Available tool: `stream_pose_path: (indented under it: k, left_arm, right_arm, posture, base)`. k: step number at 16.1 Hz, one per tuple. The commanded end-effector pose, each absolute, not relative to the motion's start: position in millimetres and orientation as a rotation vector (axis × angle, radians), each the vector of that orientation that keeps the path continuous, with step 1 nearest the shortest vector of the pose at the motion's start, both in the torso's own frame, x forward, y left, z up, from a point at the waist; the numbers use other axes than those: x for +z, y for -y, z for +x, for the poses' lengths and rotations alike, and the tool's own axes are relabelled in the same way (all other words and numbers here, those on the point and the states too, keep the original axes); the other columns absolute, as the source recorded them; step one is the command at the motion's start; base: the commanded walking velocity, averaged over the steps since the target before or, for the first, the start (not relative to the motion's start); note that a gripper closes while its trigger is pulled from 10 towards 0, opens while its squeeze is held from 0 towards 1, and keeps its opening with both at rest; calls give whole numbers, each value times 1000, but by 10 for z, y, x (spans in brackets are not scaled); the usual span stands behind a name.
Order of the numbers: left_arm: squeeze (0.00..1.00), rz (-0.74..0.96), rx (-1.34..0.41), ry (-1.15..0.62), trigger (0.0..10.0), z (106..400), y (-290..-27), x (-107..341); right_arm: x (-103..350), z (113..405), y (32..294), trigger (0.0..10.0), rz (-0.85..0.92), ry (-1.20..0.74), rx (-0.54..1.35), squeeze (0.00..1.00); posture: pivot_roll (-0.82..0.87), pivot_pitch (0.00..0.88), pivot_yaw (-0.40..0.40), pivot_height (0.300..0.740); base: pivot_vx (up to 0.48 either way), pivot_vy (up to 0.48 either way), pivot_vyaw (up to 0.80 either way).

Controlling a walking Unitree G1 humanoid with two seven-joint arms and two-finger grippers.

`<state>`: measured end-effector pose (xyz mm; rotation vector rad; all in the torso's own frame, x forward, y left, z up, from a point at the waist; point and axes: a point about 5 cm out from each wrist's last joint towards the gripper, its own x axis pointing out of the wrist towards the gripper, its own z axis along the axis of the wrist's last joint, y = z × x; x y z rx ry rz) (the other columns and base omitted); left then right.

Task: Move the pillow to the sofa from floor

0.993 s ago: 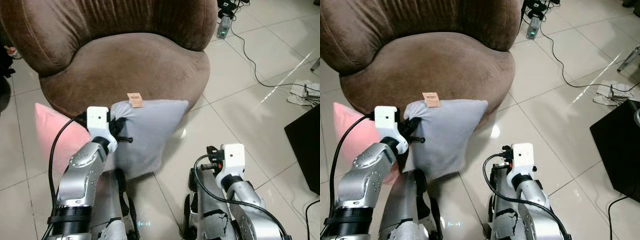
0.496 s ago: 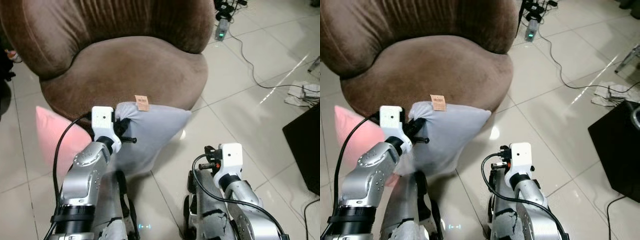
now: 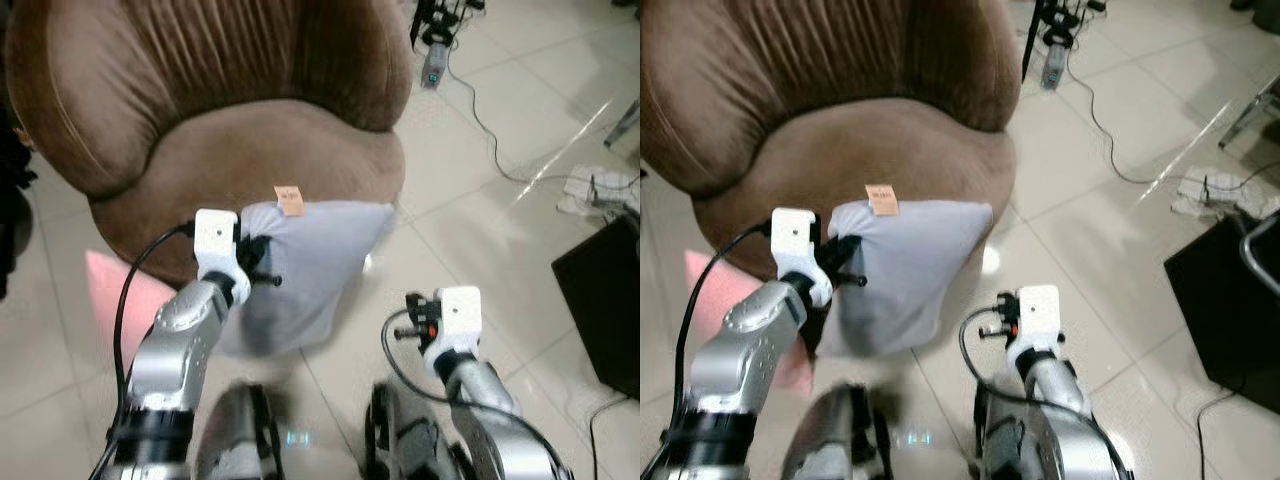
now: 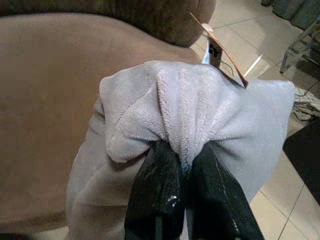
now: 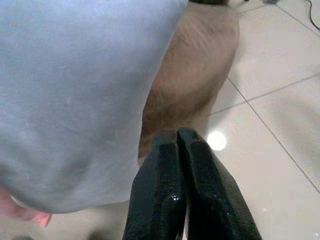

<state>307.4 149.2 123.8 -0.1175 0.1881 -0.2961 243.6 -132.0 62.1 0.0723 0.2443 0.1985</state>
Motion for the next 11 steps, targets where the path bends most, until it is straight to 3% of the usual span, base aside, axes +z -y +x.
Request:
stream_pose_path:
  k: [1,11]
  left_arm:
    - [0,-109,-309,-149,0,3093,-1468,1307]
    - [0,-119,-258,-153,0,3116,-1603,1232]
  right_arm:
    - [560,2400,1318,10000,73,-269,199,0]
    - [560,2434,1423,10000,94,-263,148,0]
  posture:
    - [-111,184,-33,729]
    - [-105,154,-47,740]
  base:
    - [0,0,0]
    - [0,0,0]
